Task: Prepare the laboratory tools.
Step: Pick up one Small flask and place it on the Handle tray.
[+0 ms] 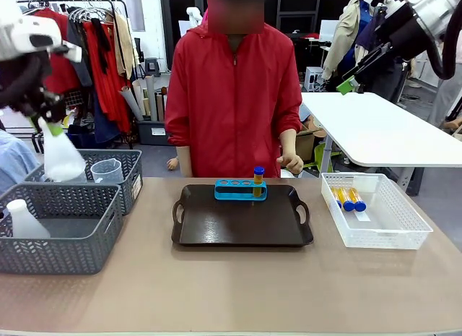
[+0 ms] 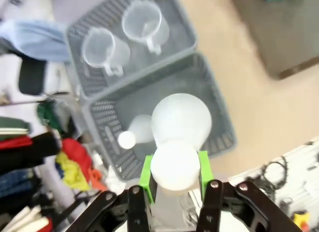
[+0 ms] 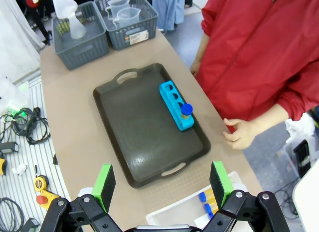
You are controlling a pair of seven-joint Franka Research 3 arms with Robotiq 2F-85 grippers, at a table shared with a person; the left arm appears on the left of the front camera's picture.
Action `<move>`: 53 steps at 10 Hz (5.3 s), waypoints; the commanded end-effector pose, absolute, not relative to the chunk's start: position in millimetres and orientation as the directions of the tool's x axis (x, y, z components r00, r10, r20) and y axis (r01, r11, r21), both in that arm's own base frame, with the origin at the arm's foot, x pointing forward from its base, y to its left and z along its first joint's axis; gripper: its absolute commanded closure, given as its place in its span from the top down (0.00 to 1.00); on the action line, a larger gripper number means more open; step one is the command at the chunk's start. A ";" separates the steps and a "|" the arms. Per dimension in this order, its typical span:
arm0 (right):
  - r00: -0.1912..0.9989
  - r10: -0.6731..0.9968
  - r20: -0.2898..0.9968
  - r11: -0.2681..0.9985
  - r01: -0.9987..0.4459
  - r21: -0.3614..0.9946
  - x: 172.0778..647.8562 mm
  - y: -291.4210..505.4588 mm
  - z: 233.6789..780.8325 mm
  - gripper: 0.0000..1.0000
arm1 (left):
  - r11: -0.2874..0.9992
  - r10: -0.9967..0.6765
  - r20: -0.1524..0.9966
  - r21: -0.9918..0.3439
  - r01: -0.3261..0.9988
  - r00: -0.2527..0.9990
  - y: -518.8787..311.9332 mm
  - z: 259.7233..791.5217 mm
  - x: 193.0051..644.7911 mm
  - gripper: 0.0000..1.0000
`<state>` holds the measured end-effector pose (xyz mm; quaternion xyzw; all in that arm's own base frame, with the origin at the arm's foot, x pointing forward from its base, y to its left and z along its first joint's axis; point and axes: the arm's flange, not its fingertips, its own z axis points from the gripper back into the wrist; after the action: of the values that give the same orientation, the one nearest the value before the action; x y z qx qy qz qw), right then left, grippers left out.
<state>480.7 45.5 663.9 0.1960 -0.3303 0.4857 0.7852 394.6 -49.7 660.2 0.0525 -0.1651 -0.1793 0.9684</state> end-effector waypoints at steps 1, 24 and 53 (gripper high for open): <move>0.309 0.631 0.712 0.456 -0.890 -0.019 480.4 46.3 665.8 1.00 | 0.902 -0.431 0.314 0.149 0.405 0.846 -52.7 693.7 402.4 0.00; 0.309 0.631 0.712 0.456 -0.890 -0.019 480.4 46.3 665.8 1.00 | 0.436 -0.877 0.307 0.186 0.881 0.370 -264.7 720.9 463.6 0.00; 0.309 0.631 0.712 0.456 -0.890 -0.019 480.4 46.3 665.8 1.00 | -0.094 -0.974 0.194 0.108 0.990 -0.114 -480.9 438.4 572.0 0.00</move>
<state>480.7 46.1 664.1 0.1956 -0.3304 0.4860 0.7851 565.2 -476.5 431.9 -0.0334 -0.1061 -0.7325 0.6717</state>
